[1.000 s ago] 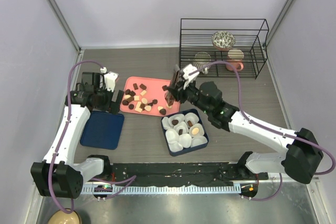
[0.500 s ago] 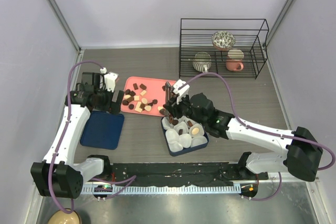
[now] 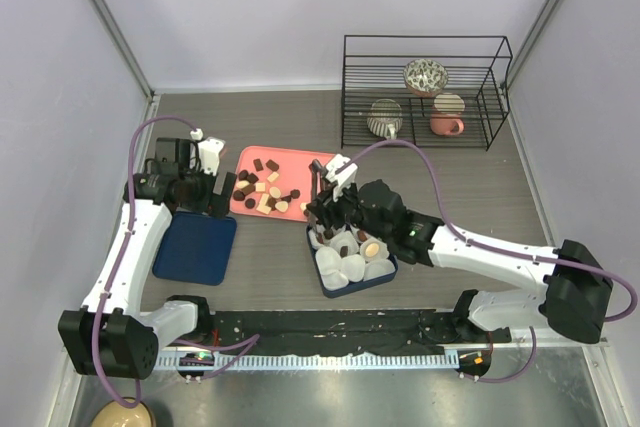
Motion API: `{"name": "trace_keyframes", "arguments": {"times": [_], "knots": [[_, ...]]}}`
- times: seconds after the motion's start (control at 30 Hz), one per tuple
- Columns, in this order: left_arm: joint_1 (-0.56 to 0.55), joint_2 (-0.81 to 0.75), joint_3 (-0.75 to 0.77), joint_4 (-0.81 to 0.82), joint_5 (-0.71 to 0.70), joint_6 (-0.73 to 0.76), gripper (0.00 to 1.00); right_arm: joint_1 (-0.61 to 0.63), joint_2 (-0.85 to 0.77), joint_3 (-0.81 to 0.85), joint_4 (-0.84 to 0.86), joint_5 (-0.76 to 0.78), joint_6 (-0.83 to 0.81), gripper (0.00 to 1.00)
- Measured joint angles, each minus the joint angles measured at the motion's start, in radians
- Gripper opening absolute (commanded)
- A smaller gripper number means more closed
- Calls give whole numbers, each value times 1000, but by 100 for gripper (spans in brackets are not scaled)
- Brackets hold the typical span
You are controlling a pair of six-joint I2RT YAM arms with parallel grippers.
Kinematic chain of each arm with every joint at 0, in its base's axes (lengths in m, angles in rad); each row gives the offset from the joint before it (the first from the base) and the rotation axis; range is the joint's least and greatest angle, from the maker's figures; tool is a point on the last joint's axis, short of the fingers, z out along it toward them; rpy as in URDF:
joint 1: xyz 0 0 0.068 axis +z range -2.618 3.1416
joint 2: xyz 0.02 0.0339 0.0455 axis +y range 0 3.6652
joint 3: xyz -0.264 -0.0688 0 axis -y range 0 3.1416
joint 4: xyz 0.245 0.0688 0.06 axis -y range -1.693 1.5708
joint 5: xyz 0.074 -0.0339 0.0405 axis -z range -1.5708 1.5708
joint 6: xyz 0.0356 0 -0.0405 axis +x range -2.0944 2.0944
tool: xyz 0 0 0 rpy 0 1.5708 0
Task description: Pack the chocolate
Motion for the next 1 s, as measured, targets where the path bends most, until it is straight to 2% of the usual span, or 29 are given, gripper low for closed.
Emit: {"name": "trace_keyframes", "arguments": {"times": [0.2, 0.4, 0.63, 0.83, 1.0], "knots": [[0, 0, 0, 1, 0, 0, 100, -5, 42, 72, -3, 45, -55, 44], [0, 0, 0, 1, 0, 1, 100, -99, 142, 189, 61, 51, -109, 46], [0, -3, 0, 1, -1, 4, 100, -246, 381, 315, 151, 31, -129, 50], [0, -3, 0, 2, -5, 5, 100, -301, 580, 431, 162, -18, -128, 50], [0, -3, 0, 2, -17, 19, 99, -324, 663, 492, 169, -52, -124, 50]]}}
